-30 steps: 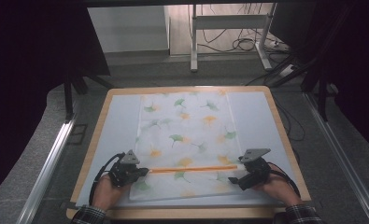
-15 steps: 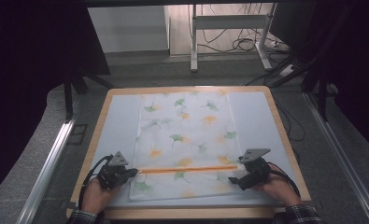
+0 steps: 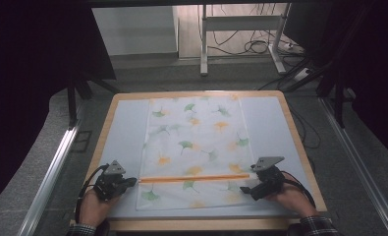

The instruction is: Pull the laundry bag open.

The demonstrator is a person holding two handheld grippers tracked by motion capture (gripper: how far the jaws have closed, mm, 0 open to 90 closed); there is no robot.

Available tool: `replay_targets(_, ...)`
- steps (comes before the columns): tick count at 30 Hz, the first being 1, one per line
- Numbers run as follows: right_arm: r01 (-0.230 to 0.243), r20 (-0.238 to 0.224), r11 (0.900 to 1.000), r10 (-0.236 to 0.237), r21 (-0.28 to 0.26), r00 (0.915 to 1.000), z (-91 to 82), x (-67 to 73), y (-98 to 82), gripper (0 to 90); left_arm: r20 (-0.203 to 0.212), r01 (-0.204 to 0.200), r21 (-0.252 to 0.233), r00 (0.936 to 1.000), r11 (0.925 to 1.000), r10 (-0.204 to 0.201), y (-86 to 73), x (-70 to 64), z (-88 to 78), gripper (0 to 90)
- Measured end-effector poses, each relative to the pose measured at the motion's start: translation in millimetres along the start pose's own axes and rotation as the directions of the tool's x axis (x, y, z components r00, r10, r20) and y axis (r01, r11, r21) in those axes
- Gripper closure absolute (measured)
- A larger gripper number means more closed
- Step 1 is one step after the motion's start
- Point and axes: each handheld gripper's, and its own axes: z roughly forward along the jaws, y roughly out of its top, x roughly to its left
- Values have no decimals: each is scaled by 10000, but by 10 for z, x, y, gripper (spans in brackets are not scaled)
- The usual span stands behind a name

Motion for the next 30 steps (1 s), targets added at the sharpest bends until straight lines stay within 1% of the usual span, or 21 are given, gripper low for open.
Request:
replay_targets(2, -1, -2, 10000, 1, -3, 10000, 0, 0, 0, 62, 9, 25, -61, 10000, 10000, -25, -1, -3, 5, 900)
replay_targets(3, 22, -6, 10000, -22, -13, 10000, 0, -2, -1, 62, 13, 106, -180, 9999, 9998, -106, -4, -5, 10, 900)
replay_targets(4, 39, -11, 10000, -39, -60, 10000, 0, -3, -5, 62, 64, 106, -275, 9999, 9996, -104, 1, -9, 16, 899)
replay_targets(5, 39, -11, 10000, -39, -60, 10000, 0, -3, -5, 62, 64, 106, -275, 9999, 9996, -104, 1, -9, 16, 894)
replay_targets(8, 47, -9, 9999, -47, -101, 10000, -1, -2, -9, 61, 6, -38, -564, 10000, 9984, 38, 16, -35, 4, 876)
replay_targets(10, 59, -7, 9999, -59, -93, 10000, -1, -2, -7, 60, -74, -10, -779, 10000, 9970, 4, 28, -35, -2, 749)
replay_targets(11, 53, -5, 9999, -53, -103, 10000, -1, -2, -8, 60, -37, 39, -864, 10000, 9963, -42, 29, -37, -4, 710)
replay_targets(12, 58, -5, 9999, -58, -109, 10000, -1, -2, -8, 60, -41, 39, -924, 10000, 9957, -42, 30, -40, -5, 690)
replay_targets(13, 61, -3, 9999, -61, -97, 10000, -1, -1, -6, 57, -71, 34, -959, 10000, 9954, -41, 31, -44, -1, 640)
replay_targets(14, 43, 2, 10000, -43, -37, 10000, -1, 2, 2, 53, -180, -26, -972, 9998, 9953, 9, 32, -53, 9, 567)
replay_targets(15, 21, 1, 10000, -21, -30, 10000, 2, 3, 8, 51, -180, -26, -972, 9998, 9953, 9, 32, -53, 9, 538)
replay_targets(16, -32, 4, 10000, 32, 14, 10000, 5, 6, 16, 46, -364, -162, -1032, 9993, 9945, 125, 37, -58, 15, 497)
replay_targets(17, -32, 4, 10000, 32, 14, 10000, 5, 6, 16, 46, -364, -162, -1032, 9993, 9945, 125, 37, -58, 15, 467)
replay_targets(18, -73, 45, 10000, 73, 46, 10000, 7, 13, 22, 39, -450, -181, -1086, 9989, 9939, 133, 39, -61, 14, 467)
replay_targets(20, -53, 32, 9999, 53, 153, 10000, 12, 23, 38, 26, -565, -184, -1203, 9983, 9926, 117, 44, -64, 9, 399)
replay_targets(22, -73, 59, 9999, 72, 146, 10000, 15, 30, 50, 12, -568, -175, -1327, 9983, 9910, 100, 45, -68, -3, 361)
replay_targets(23, -128, 112, 9999, 128, 9, 9999, 0, 37, 71, 9, -540, -145, -1389, 9985, 9902, 70, 46, -70, -8, 339)
replay_targets(25, -157, 148, 9999, 158, -67, 9998, -14, 39, 85, 7, -429, -77, -1507, 9991, 9886, 13, 51, -74, -15, 325)
replay_targets(27, -162, 286, 9995, 170, -261, 9994, -43, 46, 110, 7, -411, -81, -1548, 9992, 9879, 17, 59, -82, -16, 279)
replay_targets(28, -234, 320, 9992, 245, -338, 9992, -55, 55, 121, 6, -428, -89, -1545, 9991, 9880, 23, 63, -88, -13, 257)
replay_targets(30, -189, 354, 9990, 203, -415, 9992, -70, 72, 138, 3, -535, -80, -1524, 9986, 9883, -2, 72, -104, -5, 212)
